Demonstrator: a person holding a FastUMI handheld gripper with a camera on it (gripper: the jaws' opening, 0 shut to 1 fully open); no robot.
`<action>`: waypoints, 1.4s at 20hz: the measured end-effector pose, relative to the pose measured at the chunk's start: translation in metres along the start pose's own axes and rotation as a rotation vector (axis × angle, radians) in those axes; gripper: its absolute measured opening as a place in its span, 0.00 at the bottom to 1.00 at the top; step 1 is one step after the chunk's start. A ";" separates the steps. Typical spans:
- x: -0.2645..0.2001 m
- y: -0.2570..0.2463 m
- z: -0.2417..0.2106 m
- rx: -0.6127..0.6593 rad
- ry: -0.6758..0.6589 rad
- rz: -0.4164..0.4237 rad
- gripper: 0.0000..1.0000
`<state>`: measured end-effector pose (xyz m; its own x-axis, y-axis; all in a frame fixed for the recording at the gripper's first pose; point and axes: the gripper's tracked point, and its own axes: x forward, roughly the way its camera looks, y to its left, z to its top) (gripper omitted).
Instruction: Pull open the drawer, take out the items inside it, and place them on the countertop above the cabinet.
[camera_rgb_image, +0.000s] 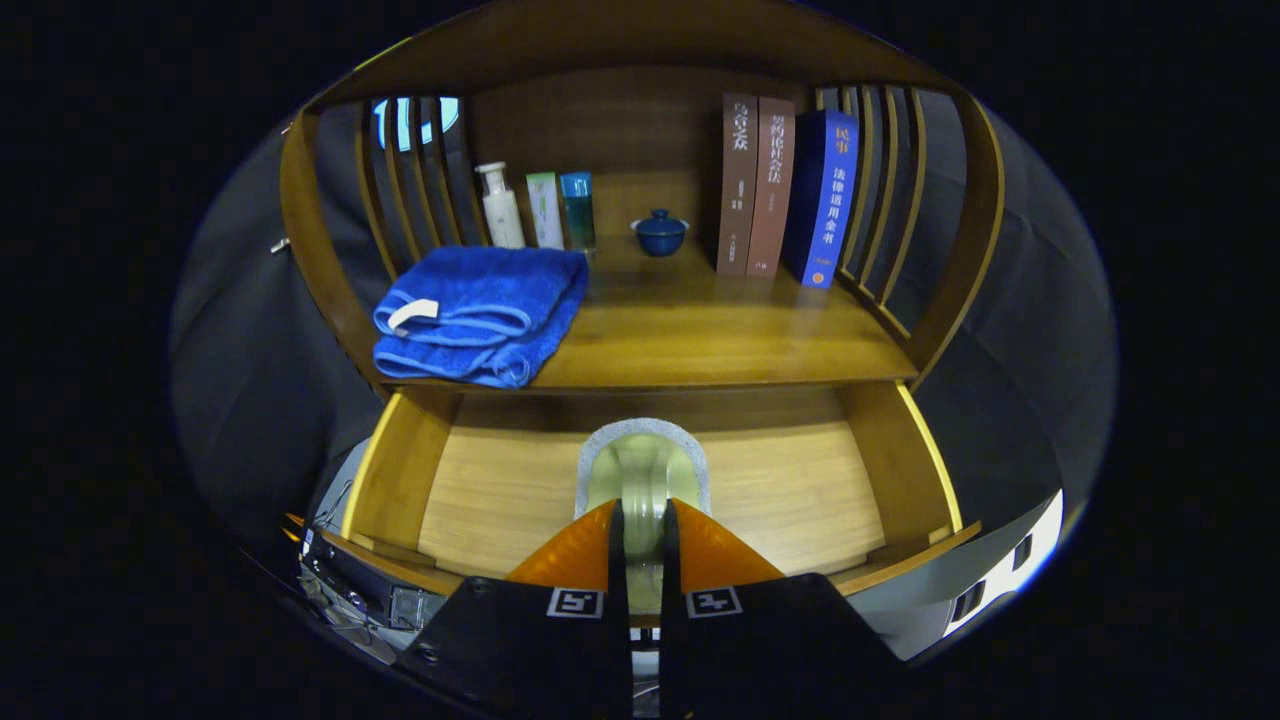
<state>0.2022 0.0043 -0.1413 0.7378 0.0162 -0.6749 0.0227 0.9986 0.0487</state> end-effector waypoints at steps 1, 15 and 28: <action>-0.003 -0.002 0.012 0.000 -0.014 -0.001 0.15; 0.093 -0.012 0.124 -0.028 0.035 -0.031 0.15; 0.155 -0.022 0.143 -0.016 0.095 -0.041 0.17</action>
<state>0.4122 -0.0228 -0.1421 0.6693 -0.0202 -0.7427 0.0402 0.9992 0.0090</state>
